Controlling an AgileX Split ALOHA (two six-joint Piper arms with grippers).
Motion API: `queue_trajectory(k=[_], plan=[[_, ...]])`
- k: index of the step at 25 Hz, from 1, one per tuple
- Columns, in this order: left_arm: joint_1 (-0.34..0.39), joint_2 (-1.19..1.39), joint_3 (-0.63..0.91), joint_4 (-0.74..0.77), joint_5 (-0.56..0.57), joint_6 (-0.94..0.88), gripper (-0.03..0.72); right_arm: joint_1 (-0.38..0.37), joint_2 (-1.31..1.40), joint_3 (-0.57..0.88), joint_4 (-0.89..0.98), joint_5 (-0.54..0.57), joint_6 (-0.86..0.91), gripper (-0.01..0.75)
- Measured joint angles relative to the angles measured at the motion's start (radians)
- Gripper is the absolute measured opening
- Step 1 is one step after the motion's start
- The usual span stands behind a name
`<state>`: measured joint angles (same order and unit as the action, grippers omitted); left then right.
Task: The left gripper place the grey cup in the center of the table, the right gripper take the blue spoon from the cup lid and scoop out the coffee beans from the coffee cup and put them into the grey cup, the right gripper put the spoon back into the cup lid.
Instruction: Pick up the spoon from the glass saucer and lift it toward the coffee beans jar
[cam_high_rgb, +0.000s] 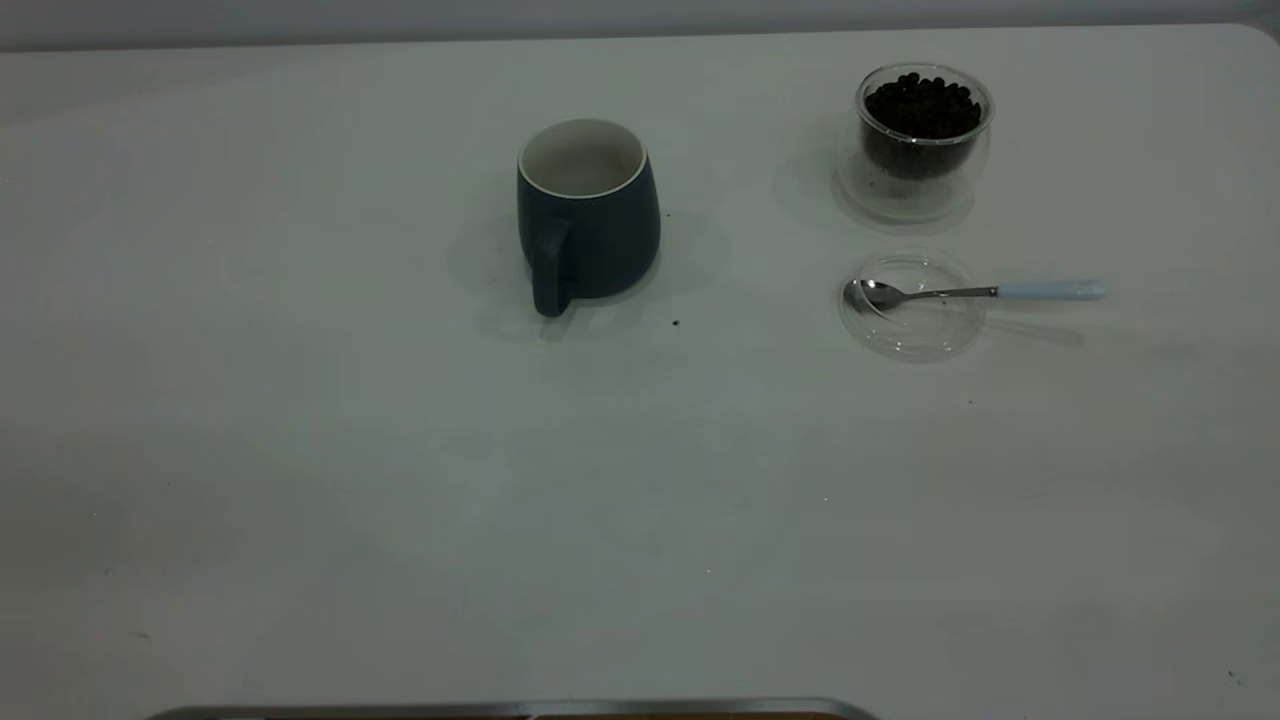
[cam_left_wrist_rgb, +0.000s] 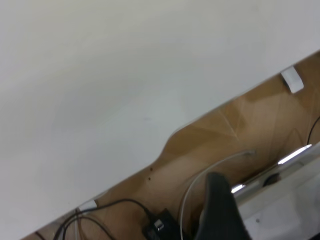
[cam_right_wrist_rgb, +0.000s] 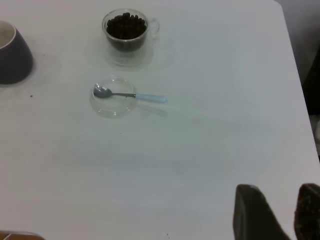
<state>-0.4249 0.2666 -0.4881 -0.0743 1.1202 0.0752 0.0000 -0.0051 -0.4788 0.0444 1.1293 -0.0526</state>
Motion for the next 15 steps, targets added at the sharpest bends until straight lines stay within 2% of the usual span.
queue_trajectory(k=[9,12,15], plan=[[0.013,-0.062,0.000,-0.001,0.001,0.000,0.555,0.000,0.000,0.000,0.000,0.000,0.000,0.240],[0.098,-0.075,0.000,-0.003,0.001,0.000,0.555,0.000,0.000,0.000,0.000,0.000,0.000,0.240],[0.217,-0.099,0.000,-0.003,0.001,0.000,0.555,0.000,0.000,0.000,0.000,0.000,0.000,0.240]])
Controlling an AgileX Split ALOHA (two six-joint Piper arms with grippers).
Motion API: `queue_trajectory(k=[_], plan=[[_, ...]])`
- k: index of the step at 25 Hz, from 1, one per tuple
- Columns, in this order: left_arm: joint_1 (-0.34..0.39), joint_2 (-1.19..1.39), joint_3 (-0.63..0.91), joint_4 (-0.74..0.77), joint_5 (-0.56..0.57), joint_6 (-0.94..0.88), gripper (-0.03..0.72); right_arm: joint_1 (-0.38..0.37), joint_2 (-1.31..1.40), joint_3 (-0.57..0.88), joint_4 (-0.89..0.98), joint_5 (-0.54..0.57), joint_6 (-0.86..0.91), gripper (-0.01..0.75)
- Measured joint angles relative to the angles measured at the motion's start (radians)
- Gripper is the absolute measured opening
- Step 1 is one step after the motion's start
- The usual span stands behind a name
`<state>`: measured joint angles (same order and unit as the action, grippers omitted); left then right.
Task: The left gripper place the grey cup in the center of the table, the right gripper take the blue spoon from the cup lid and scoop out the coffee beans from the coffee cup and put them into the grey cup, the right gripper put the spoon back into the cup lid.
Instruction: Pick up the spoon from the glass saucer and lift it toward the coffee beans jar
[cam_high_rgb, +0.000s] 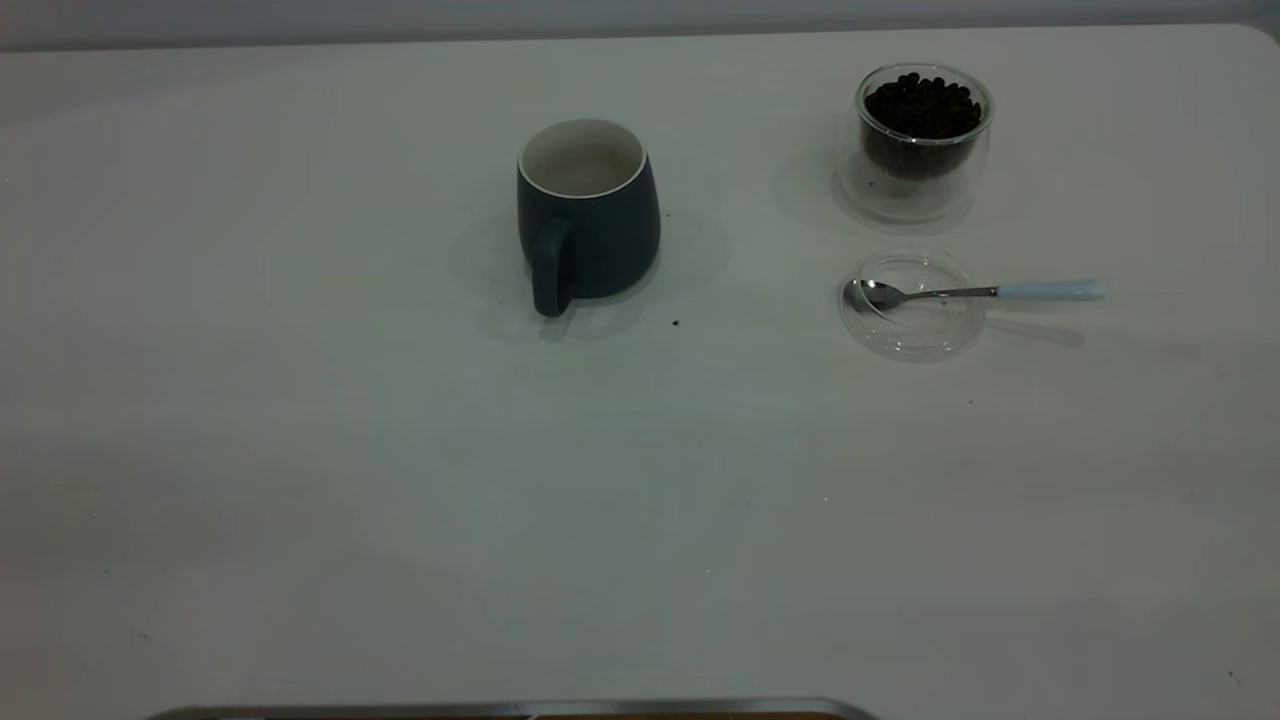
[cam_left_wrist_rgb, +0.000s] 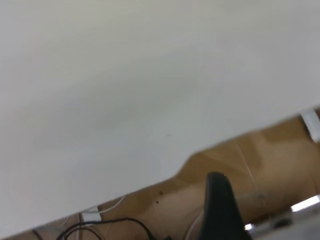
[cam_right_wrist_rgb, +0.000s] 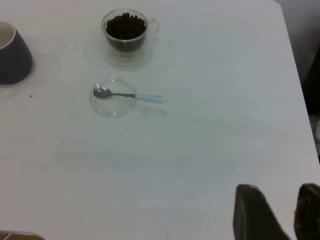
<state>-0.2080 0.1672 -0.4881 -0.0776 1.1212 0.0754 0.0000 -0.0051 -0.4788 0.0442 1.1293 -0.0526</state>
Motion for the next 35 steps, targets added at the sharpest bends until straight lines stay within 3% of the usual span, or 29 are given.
queue_trajectory(k=[3,8,35], plan=[[0.076,-0.050,0.000,0.000,0.001,0.000,0.555,0.000,0.000,0.000,0.000,0.000,0.000,0.240],[0.139,-0.145,0.000,-0.001,0.007,0.000,0.555,0.000,0.000,0.000,0.000,0.000,0.000,0.240],[0.148,-0.185,0.000,0.000,0.014,0.002,0.555,0.000,0.000,0.000,0.000,0.000,0.000,0.240]])
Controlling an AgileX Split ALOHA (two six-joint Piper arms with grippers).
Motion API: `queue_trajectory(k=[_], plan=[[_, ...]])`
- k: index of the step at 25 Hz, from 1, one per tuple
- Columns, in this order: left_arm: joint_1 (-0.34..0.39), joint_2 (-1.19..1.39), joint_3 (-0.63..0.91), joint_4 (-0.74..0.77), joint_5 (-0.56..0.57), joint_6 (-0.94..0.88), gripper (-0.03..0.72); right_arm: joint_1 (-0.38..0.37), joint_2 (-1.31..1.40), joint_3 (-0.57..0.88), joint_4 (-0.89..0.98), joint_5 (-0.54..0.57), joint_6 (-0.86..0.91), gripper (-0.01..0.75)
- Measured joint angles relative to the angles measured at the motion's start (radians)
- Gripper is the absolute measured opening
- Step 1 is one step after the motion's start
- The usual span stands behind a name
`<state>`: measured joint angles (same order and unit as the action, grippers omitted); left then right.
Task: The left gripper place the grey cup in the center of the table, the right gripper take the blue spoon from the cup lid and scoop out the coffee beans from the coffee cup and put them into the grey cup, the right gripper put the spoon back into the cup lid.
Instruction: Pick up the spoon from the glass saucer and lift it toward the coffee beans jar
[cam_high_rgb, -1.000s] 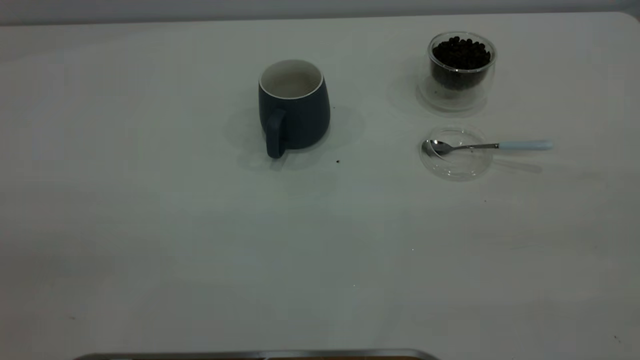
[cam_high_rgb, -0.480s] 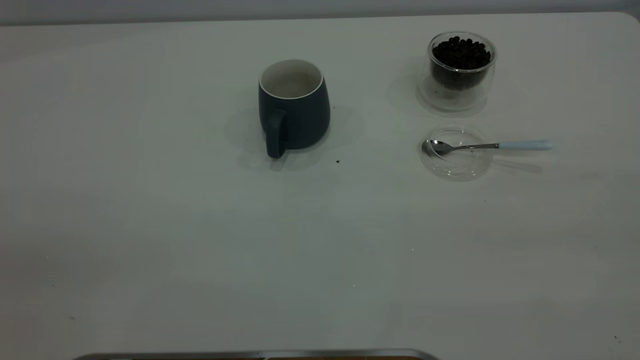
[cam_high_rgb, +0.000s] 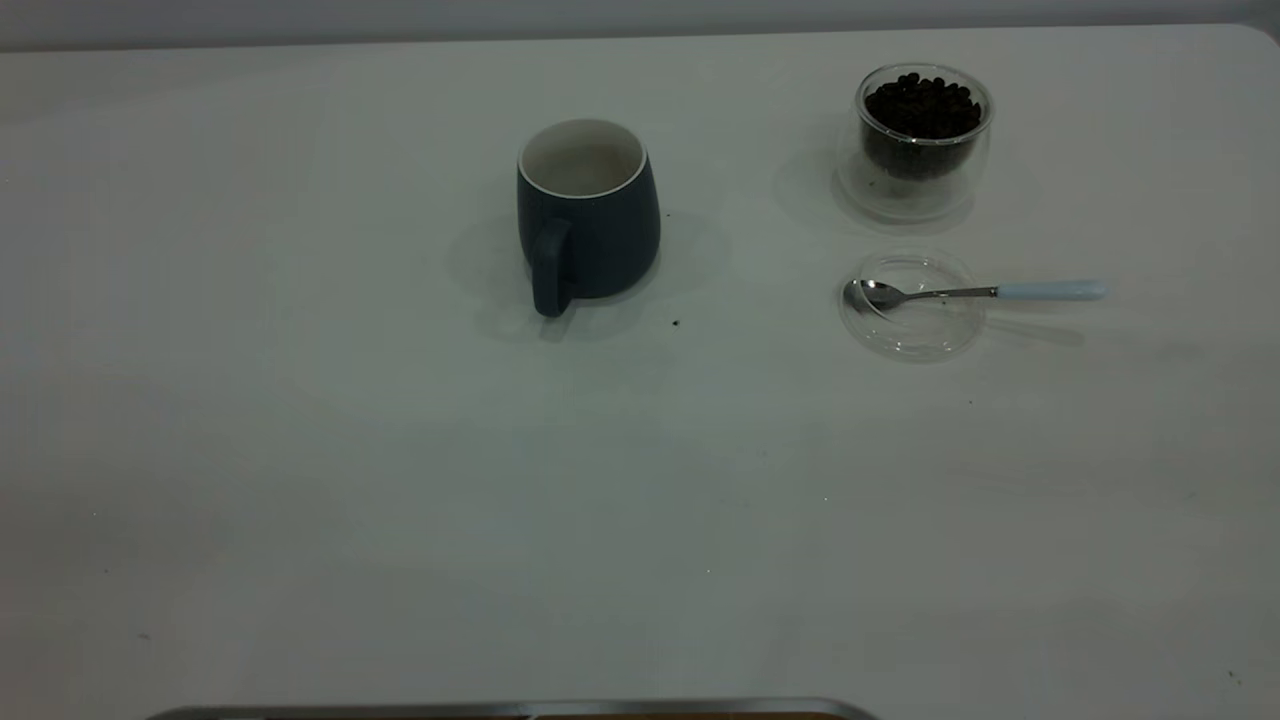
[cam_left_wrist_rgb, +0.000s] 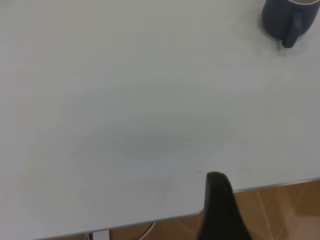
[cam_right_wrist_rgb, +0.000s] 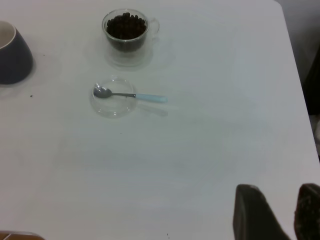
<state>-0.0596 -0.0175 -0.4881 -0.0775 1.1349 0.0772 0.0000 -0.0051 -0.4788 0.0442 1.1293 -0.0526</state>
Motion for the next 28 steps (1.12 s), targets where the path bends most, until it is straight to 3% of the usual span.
queue_trajectory(k=[24,28], plan=[[0.000,0.000,0.000,0.000,0.000,0.000,0.555,0.000,0.000,0.000,0.026,0.000,0.013,0.241],[0.000,0.000,0.000,0.000,0.000,0.000,0.555,0.000,0.014,-0.002,0.034,-0.022,0.082,0.315]])
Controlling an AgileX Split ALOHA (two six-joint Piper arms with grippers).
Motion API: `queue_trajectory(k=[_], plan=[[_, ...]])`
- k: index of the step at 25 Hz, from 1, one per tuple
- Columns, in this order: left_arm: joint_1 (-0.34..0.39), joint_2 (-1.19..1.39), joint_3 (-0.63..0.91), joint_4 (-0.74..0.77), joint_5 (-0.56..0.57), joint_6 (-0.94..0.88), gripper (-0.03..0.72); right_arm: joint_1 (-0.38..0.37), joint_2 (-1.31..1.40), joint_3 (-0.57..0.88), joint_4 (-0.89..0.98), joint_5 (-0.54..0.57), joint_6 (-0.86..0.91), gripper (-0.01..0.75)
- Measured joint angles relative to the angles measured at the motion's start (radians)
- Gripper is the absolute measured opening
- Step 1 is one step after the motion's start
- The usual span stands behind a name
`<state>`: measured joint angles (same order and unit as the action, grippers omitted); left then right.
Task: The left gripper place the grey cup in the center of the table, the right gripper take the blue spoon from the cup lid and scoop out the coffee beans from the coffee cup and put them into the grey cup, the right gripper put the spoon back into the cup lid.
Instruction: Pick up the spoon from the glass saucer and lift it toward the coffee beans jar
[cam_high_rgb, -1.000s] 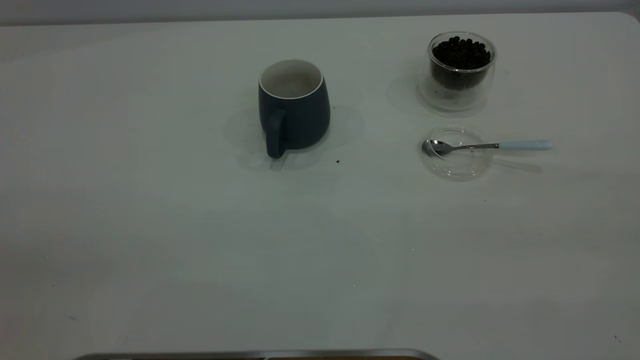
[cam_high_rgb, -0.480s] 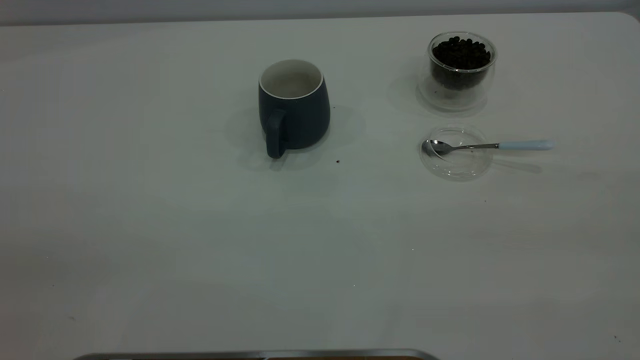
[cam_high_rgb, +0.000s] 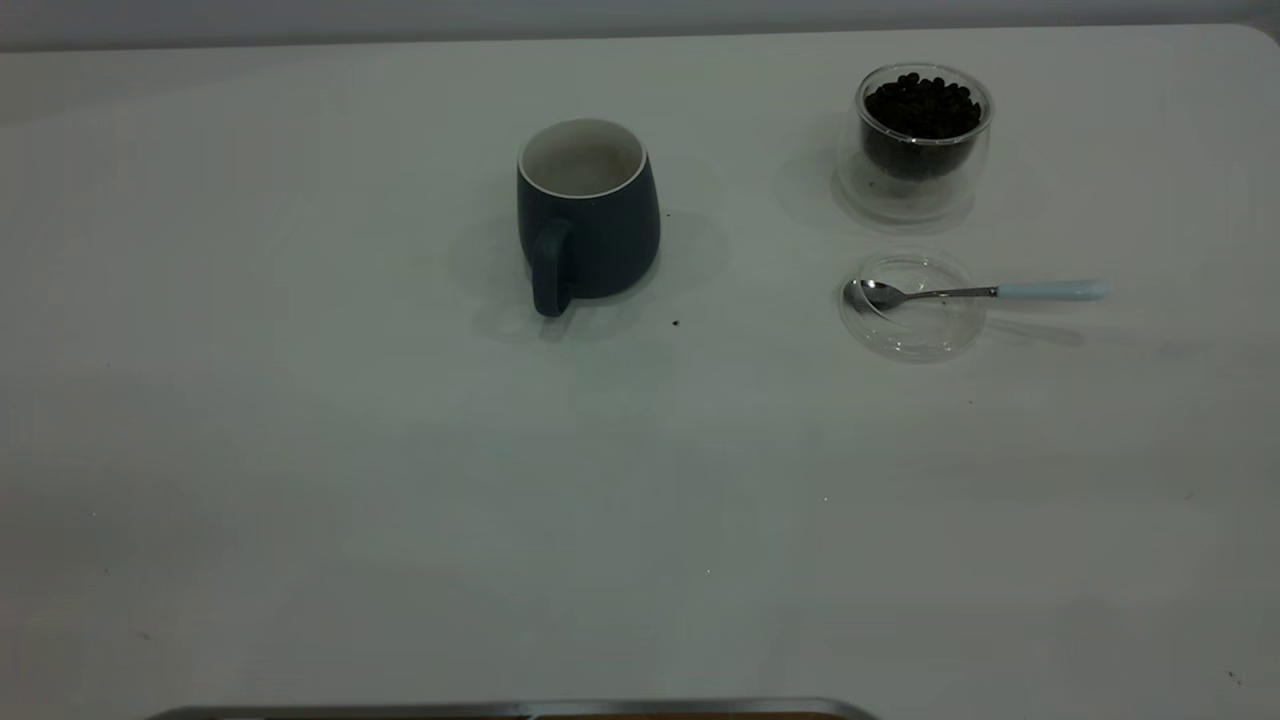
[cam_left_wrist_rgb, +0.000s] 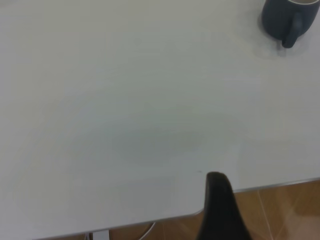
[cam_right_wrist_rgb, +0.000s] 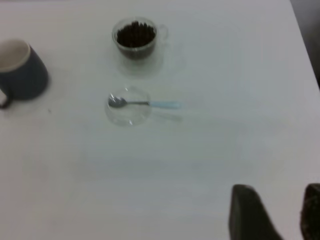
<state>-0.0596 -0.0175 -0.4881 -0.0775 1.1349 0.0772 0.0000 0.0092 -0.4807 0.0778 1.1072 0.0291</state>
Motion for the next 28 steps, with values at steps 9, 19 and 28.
queue_trajectory(k=[9,19,28], plan=[[0.000,0.000,0.000,0.000,0.001,-0.001,0.555,0.000,0.322,-0.019,0.016,-0.280,0.089,0.737],[0.000,0.000,0.000,0.000,0.001,-0.001,0.555,0.000,0.885,-0.075,0.249,-0.605,-0.076,0.747],[0.000,0.000,0.000,0.000,0.001,-0.001,0.555,0.000,1.294,-0.242,0.526,-0.667,-0.283,0.747]])
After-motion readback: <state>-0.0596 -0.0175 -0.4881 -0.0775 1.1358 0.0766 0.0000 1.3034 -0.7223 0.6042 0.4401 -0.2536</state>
